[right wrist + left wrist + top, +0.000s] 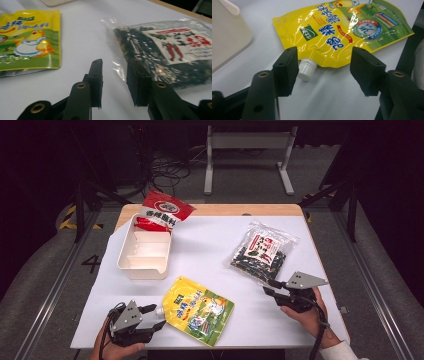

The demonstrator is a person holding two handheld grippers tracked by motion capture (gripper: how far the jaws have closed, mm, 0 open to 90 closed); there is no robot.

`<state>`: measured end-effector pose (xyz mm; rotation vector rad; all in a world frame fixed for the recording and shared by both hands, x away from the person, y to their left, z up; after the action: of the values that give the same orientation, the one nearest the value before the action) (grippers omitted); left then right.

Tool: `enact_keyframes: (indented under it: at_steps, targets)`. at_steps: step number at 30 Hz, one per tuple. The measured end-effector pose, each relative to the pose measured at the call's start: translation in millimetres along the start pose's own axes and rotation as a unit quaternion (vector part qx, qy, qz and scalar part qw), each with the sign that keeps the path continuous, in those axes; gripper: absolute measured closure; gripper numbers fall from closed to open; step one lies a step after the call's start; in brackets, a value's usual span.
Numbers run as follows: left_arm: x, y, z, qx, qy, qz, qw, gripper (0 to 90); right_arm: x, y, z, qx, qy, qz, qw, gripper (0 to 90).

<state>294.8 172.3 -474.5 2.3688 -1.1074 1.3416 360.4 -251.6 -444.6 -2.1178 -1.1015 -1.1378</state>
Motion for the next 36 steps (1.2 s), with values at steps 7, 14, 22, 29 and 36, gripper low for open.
enact_keyframes:
  at_steps: [7,14,22,29,36]
  targets:
    - [0.6,-7.0,2.5,0.013,0.006,0.001,0.9999,31.7,-7.8,42.9,-14.8,-0.059,0.026,0.065,0.9958,49.8]
    - [1.0,-6.1,11.1,0.008,0.001,0.02,0.9998,30.7,-20.1,80.9,-9.2,-0.089,0.027,0.159,0.9829,30.5]
    - [0.6,-4.5,13.7,-0.003,-0.002,0.027,0.9996,29.2,-27.4,117.2,12.8,-0.087,0.031,0.241,0.9661,21.4]
    - [2.7,-1.7,14.0,-0.011,0.003,0.024,0.9996,28.4,-21.1,126.8,29.3,-0.059,0.041,0.287,0.9553,17.2]
    - [11.3,-2.3,17.5,-0.014,0.006,0.027,0.9995,26.1,-12.5,130.8,42.1,-0.036,0.03,0.298,0.9533,27.8]
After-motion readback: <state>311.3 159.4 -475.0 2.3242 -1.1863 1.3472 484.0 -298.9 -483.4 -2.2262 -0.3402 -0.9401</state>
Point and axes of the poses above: each handheld gripper's, and its own axes: z roughly forward along the jaws, x roughly out of its top, y roughly to its right, the point moved 5 cm from there along z, roughly forward along the jaws, and after that the axes turned 13 degrees about x, right-handed, at the moved point
